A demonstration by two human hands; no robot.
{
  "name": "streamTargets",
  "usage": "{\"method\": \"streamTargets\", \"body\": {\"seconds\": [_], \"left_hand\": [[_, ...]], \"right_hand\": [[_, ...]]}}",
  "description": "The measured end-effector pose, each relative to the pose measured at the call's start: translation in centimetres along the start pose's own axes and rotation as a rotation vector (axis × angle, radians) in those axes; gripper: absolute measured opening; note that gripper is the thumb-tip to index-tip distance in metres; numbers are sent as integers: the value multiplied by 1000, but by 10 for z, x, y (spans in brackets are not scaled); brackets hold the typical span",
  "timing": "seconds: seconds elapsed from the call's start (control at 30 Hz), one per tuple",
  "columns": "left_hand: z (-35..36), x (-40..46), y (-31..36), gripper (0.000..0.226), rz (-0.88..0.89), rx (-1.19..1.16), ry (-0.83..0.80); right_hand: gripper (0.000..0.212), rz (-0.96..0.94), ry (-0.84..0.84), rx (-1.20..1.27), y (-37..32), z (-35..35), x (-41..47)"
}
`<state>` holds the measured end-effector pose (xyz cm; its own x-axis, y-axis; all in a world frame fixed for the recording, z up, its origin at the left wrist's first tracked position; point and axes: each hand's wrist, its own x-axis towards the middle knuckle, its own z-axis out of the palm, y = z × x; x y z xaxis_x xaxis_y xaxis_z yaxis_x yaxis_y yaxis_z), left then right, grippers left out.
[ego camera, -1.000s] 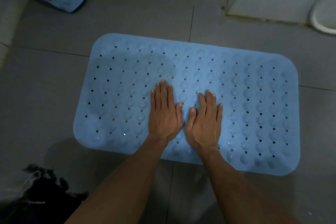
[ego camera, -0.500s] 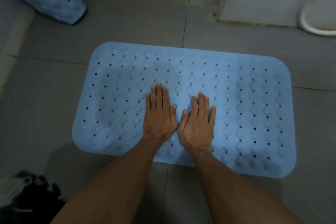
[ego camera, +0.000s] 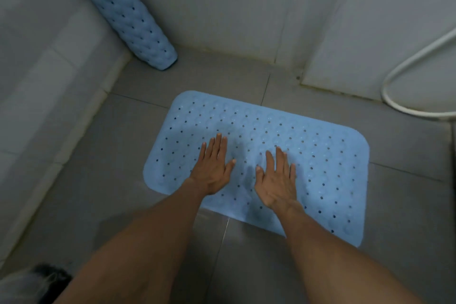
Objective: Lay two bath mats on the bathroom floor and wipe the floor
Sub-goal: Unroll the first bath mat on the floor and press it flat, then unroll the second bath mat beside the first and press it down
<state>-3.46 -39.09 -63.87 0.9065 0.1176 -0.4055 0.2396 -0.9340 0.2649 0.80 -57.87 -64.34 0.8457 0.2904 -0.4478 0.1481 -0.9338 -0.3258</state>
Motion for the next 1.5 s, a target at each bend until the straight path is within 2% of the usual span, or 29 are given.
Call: {"method": "streamTargets", "body": {"seconds": [0.17, 0.3, 0.43, 0.57, 0.7, 0.93, 1.1, 1.23, 1.37, 1.5], "left_hand": [[-98, -66, 27, 77, -68, -42, -12], [-191, -111, 52, 85, -91, -64, 11], [-290, -147, 71, 72, -133, -97, 65], [-372, -161, 71, 68, -177, -107, 107], [-421, -154, 48, 67, -227, -160, 184], [-467, -91, -63, 77, -330, -123, 297], [-478, 5, -170, 78, -288, -85, 271], [-488, 80, -245, 65, -254, 19, 209], [-493, 136, -302, 60, -277, 70, 270], [-494, 169, -330, 47, -202, -89, 278]], "right_hand": [[59, -46, -20, 9, -40, -115, -61], [58, -97, 4, 6, -82, -212, -107], [57, -123, -4, 1, -129, -302, -137], [55, -194, 28, 13, -176, -376, -141], [56, -257, 27, -17, -216, -418, -113], [63, -378, -70, -102, -309, -417, -23], [69, -466, -79, -129, -392, -380, 73], [72, -526, -92, -190, -459, -348, 159], [79, -577, -68, -247, -526, -327, 236], [87, -662, -56, -320, -583, -314, 293]]}}
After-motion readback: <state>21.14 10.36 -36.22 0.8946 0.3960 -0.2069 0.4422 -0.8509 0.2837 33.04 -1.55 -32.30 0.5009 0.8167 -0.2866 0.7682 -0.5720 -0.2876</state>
